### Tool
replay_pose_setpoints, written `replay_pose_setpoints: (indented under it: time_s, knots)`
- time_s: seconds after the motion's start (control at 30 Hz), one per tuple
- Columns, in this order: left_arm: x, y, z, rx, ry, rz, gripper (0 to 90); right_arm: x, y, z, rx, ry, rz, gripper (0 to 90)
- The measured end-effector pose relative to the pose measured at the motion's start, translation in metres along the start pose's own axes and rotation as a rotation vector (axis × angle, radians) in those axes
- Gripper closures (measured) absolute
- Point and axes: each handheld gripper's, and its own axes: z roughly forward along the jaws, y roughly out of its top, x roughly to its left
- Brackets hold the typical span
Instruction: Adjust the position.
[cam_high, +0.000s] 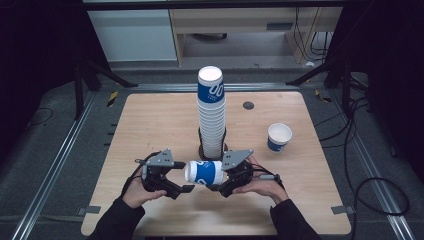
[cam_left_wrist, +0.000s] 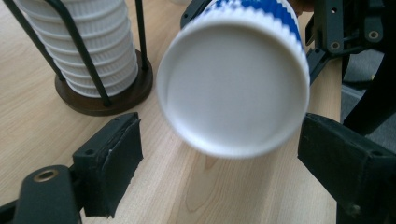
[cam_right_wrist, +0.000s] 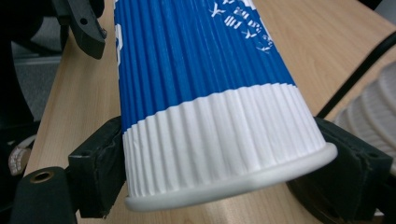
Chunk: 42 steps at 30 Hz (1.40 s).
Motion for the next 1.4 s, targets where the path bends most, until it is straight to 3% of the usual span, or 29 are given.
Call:
replay_pose_setpoints:
  time_s: [0.23,0.4,0.5,0.67,0.93,1.27,1.4]
  knots:
    - [-0.003,0.000,0.010,0.051,-0.037,0.017,15.3,0.008,0.000,0.014,0.041,0.042,-0.039,13.9]
    - [-0.004,-0.001,0.013,0.062,-0.060,0.024,19.2,0.011,0.000,0.017,0.053,0.060,-0.060,13.9]
    - [-0.005,-0.001,0.013,0.061,-0.078,0.030,24.3,0.012,0.000,0.018,0.064,0.066,-0.060,13.8]
    - [-0.004,-0.002,0.012,0.058,-0.091,0.024,25.4,0.012,-0.001,0.018,0.067,0.078,-0.053,12.9]
    - [0.002,-0.003,0.002,0.000,-0.092,-0.001,25.7,0.006,0.002,0.010,0.004,0.079,0.000,8.9]
    - [0.016,-0.007,-0.015,-0.131,-0.057,-0.071,25.6,-0.009,0.000,-0.010,-0.110,0.019,0.116,7.0]
    - [0.016,-0.007,-0.016,-0.169,-0.069,-0.077,25.6,-0.011,-0.001,-0.013,-0.162,0.027,0.151,6.9]
